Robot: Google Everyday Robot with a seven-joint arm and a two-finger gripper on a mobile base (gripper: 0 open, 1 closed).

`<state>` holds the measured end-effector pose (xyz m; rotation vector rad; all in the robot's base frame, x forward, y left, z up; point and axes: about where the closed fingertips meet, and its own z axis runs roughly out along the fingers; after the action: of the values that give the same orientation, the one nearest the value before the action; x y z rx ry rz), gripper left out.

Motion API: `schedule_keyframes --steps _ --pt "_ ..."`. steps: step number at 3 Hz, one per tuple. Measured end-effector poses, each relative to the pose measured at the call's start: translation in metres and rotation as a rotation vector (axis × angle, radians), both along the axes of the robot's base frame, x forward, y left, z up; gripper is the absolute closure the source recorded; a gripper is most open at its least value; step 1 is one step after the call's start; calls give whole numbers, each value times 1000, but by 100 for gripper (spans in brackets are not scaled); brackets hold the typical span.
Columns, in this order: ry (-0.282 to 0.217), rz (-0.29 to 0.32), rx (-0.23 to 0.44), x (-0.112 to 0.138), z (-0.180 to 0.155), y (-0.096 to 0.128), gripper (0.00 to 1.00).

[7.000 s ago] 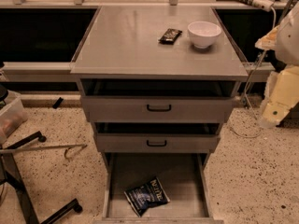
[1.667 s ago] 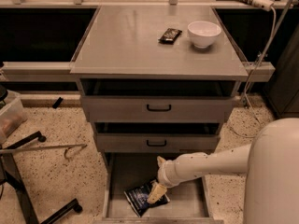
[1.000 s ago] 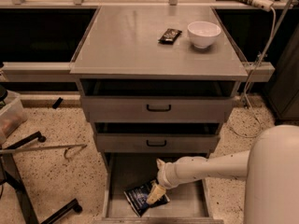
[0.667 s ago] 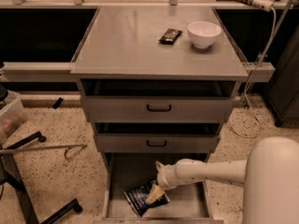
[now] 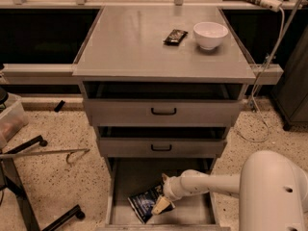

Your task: Pick blue chip bag from bottom drawer and place on counter

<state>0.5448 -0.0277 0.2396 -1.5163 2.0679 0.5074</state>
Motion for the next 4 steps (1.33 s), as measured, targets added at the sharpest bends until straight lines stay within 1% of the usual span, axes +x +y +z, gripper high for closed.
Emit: schedule_keyframes --steps 1,2,3,4 --pt "5 -12 6 3 -21 3 0" --pt "9 0 37 9 -56 23 0" --pt "24 29 60 12 -91 42 0" --pt "57 45 58 2 -120 51 19"
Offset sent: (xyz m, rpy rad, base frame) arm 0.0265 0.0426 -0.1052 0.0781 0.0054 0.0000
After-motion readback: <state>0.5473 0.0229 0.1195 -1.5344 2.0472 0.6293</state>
